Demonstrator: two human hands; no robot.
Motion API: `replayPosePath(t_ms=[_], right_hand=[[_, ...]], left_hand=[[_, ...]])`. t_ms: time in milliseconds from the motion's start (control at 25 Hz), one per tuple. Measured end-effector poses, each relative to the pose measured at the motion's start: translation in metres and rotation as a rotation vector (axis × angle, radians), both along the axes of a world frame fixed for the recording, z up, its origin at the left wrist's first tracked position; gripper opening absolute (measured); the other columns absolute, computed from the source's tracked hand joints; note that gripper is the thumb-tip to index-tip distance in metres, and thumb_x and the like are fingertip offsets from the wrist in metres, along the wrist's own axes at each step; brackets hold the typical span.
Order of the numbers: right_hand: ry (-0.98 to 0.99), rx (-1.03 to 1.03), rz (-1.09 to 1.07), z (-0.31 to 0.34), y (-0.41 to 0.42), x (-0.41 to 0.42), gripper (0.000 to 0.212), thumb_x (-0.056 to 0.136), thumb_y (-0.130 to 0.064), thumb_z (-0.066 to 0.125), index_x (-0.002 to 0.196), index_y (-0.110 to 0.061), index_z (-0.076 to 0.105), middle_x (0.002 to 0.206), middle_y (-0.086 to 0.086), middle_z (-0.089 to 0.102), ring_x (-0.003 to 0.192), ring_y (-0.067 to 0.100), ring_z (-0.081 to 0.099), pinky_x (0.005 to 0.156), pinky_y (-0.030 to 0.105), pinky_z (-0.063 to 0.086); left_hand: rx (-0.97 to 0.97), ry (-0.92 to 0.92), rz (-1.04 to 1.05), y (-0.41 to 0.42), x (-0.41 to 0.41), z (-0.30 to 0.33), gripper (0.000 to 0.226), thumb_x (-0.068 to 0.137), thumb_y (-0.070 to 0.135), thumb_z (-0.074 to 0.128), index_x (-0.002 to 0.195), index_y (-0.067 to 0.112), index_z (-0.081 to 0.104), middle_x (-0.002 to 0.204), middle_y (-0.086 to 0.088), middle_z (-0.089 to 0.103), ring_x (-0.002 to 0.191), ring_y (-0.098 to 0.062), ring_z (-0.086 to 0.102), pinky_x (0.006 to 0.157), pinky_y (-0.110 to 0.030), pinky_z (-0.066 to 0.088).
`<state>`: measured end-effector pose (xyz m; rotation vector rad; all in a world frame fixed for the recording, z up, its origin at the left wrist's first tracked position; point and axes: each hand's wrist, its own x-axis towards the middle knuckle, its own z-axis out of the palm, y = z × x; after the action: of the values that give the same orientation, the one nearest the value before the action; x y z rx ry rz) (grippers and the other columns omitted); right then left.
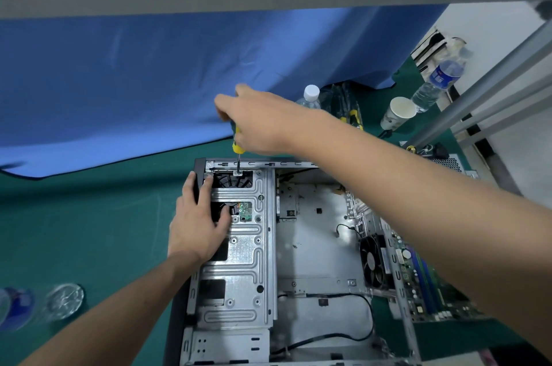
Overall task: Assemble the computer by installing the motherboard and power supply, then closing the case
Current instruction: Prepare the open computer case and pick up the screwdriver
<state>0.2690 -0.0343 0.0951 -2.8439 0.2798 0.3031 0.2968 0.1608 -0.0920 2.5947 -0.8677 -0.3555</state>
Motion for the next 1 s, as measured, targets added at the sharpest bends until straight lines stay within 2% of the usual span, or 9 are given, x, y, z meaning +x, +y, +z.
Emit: replayPosePath(t_ms=[80,200,280,400,480,560,680,840,1000], right_hand=[[-0.057,-0.098,0.053,-0.004,0.004,-0.004,0.014,0.095,-0.016,0.054,0.107,-0.008,0.051,0.093,0.007,0.051,0.077,0.027,0.050,0.063,0.035,0.038],[-0.202,-0.242,-0.012,-0.011,0.024,-0.008,0.019,0.098,-0.021,0.055,0.091,-0.012,0.039,0.068,0.000,0.036,0.071,0.026,0.043,0.056,0.032,0.031],[-0.214,-0.298,-0.037,-0.016,0.029,-0.006,0.022,0.098,-0.019,0.054,0.089,-0.013,0.035,0.063,-0.003,0.030,0.069,0.026,0.045,0.048,0.030,0.021],[-0.174,-0.243,-0.065,-0.014,0.024,-0.003,0.030,0.100,-0.034,0.053,0.091,-0.013,0.033,0.063,-0.004,0.032,0.066,0.024,0.045,0.047,0.032,0.017],[-0.100,-0.113,-0.041,-0.008,0.017,-0.001,0.034,0.100,-0.039,0.052,0.094,-0.013,0.031,0.067,-0.003,0.034,0.060,0.020,0.039,0.047,0.032,0.017],[-0.057,-0.064,0.003,-0.004,0.009,-0.002,0.029,0.100,-0.032,0.052,0.096,-0.013,0.031,0.070,-0.002,0.037,0.063,0.021,0.041,0.047,0.031,0.019],[-0.072,-0.154,0.021,-0.001,0.008,-0.006,0.027,0.100,-0.032,0.052,0.094,-0.012,0.034,0.067,-0.004,0.033,0.070,0.025,0.041,0.048,0.032,0.019],[-0.134,-0.195,0.003,-0.003,0.021,-0.002,0.021,0.098,-0.024,0.054,0.092,-0.013,0.038,0.065,-0.004,0.030,0.075,0.026,0.042,0.061,0.032,0.029],[-0.155,-0.193,-0.053,-0.003,0.029,0.003,0.016,0.097,-0.019,0.053,0.090,-0.013,0.040,0.067,-0.003,0.030,0.076,0.025,0.042,0.063,0.032,0.032]], left_hand=[[0.001,0.000,0.004,0.000,0.000,0.000,0.070,0.093,0.042,0.057,0.153,0.023,0.029,0.163,-0.001,0.010,0.139,-0.028,0.030,0.095,-0.051,0.046],[0.004,-0.005,0.004,0.001,0.000,-0.001,0.070,0.093,0.043,0.057,0.154,0.023,0.028,0.163,0.000,0.009,0.140,-0.028,0.030,0.095,-0.051,0.047],[0.006,-0.003,0.008,0.001,0.001,-0.001,0.070,0.093,0.044,0.056,0.154,0.024,0.028,0.163,0.000,0.009,0.140,-0.028,0.030,0.095,-0.052,0.047],[0.007,0.001,0.000,0.001,-0.001,-0.001,0.070,0.093,0.044,0.056,0.154,0.024,0.028,0.163,0.000,0.008,0.140,-0.028,0.030,0.095,-0.051,0.048],[0.004,0.000,0.003,0.001,0.000,-0.001,0.070,0.093,0.043,0.056,0.154,0.023,0.028,0.163,-0.001,0.009,0.140,-0.029,0.030,0.095,-0.052,0.048],[0.005,0.002,0.004,0.001,0.000,-0.001,0.070,0.093,0.043,0.057,0.154,0.023,0.029,0.163,-0.001,0.010,0.139,-0.029,0.030,0.094,-0.052,0.047],[-0.009,-0.002,-0.003,0.001,0.000,-0.001,0.070,0.093,0.042,0.058,0.153,0.023,0.029,0.162,-0.002,0.011,0.139,-0.030,0.031,0.094,-0.053,0.047],[0.002,-0.001,-0.001,0.001,0.000,-0.002,0.070,0.093,0.043,0.057,0.153,0.024,0.028,0.163,0.000,0.009,0.140,-0.029,0.029,0.094,-0.052,0.047],[0.000,-0.006,0.002,0.001,0.000,-0.002,0.070,0.092,0.044,0.057,0.153,0.024,0.029,0.163,0.000,0.009,0.139,-0.028,0.030,0.093,-0.052,0.047]])
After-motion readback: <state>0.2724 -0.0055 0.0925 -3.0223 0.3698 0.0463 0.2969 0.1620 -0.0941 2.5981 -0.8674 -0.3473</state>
